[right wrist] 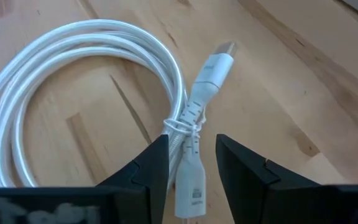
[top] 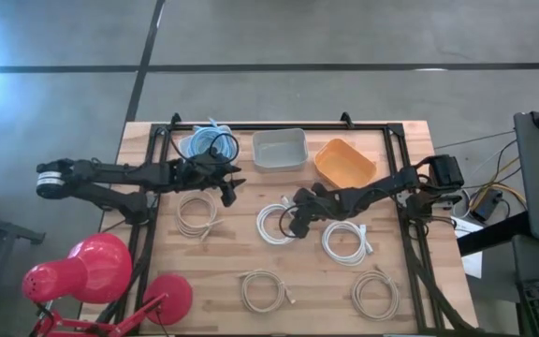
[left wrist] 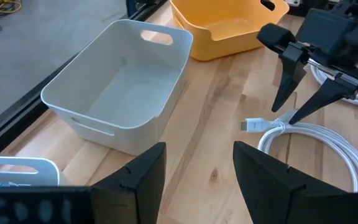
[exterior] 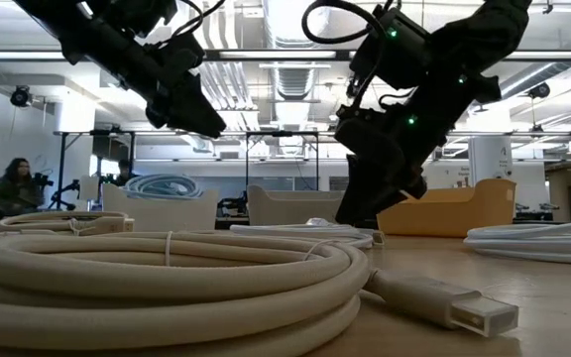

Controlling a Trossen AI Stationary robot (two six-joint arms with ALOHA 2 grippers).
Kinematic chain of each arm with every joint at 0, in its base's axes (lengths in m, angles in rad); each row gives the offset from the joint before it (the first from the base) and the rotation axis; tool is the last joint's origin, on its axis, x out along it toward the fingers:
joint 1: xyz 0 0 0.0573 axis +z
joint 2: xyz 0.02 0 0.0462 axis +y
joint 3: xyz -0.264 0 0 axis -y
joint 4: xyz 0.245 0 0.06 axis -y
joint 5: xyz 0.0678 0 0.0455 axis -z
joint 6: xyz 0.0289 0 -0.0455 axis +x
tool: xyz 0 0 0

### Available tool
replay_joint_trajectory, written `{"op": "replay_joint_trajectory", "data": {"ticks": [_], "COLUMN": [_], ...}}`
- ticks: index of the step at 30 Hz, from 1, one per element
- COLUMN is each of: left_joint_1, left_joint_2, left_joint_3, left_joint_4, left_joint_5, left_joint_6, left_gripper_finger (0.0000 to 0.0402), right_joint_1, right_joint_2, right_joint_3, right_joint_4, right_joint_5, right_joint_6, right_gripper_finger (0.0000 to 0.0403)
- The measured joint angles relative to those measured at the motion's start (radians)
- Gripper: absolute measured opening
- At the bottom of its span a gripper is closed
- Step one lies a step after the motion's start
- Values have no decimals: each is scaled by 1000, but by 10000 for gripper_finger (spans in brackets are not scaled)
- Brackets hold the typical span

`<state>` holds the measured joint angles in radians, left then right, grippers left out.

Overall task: Pick & Place USB Port
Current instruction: Put the left white cable into the gray bin

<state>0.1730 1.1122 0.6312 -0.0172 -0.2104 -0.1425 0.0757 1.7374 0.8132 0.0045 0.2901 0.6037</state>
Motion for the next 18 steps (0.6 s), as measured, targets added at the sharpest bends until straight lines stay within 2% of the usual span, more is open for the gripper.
{"op": "replay_joint_trajectory", "data": {"ticks": [11,18], "left_joint_1": [0,0], "left_joint_2": [0,0], "left_joint_3": [0,0], "left_joint_4": [2,2], "left_joint_5": [0,0], "left_joint_6": [0,0], "left_gripper_finger": [195,195], "right_joint_1": [0,0], "right_joint_2": [0,78], "right_joint_3": [-17,-16], "right_joint_4": [90,127], "right_joint_5": [0,31], "right_joint_6": [24,26], "right_gripper_finger": [125,123]}}
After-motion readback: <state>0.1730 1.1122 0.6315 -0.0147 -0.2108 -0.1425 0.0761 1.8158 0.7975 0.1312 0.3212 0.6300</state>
